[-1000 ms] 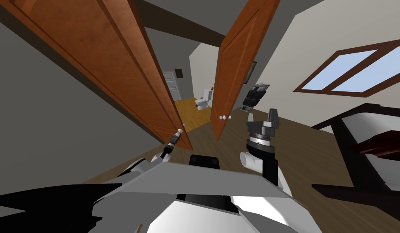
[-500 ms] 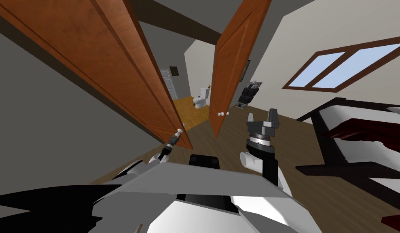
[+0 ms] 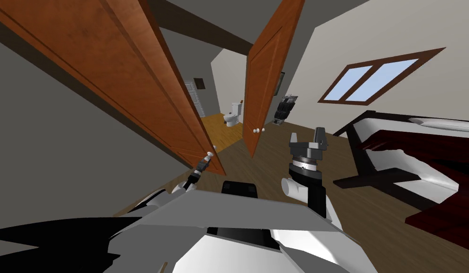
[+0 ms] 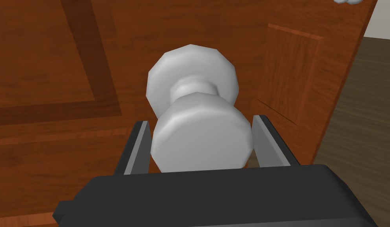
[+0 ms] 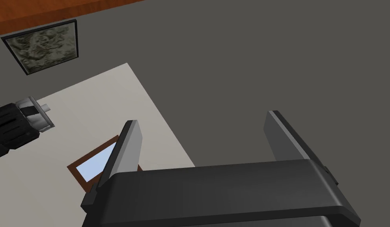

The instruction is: Pull the door open

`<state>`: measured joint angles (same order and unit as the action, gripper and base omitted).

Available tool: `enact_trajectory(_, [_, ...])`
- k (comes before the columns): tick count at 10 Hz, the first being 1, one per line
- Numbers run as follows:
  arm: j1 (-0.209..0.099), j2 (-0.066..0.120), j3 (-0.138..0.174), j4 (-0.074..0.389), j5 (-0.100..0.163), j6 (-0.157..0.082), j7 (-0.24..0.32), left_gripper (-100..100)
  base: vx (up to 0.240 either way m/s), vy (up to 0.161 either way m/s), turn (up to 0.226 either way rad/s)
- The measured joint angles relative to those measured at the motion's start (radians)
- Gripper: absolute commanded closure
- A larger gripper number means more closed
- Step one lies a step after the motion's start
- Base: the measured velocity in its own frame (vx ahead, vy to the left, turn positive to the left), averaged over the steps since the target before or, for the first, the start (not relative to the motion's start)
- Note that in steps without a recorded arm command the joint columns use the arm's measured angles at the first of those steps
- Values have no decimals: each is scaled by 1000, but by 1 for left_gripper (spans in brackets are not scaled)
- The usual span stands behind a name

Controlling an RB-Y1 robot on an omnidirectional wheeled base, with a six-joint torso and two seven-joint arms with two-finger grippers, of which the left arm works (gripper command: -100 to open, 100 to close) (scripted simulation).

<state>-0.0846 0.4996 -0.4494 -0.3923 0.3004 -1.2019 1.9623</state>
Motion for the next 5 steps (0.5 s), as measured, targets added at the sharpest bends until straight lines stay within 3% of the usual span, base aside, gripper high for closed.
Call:
enact_trajectory(1, [19,11,1,-26,1,0,-1,100,-150,54,-73])
enact_trajectory(2, [21,12,-1,-21,-1,-4,1,100,-47,22,15])
enact_trajectory(4, [11,7,-7,33,-5,-39,15,100,-154,83,-219])
enact_trajectory(5, [18,13,-7,32,-5,-51,19,100,-175,133,-186])
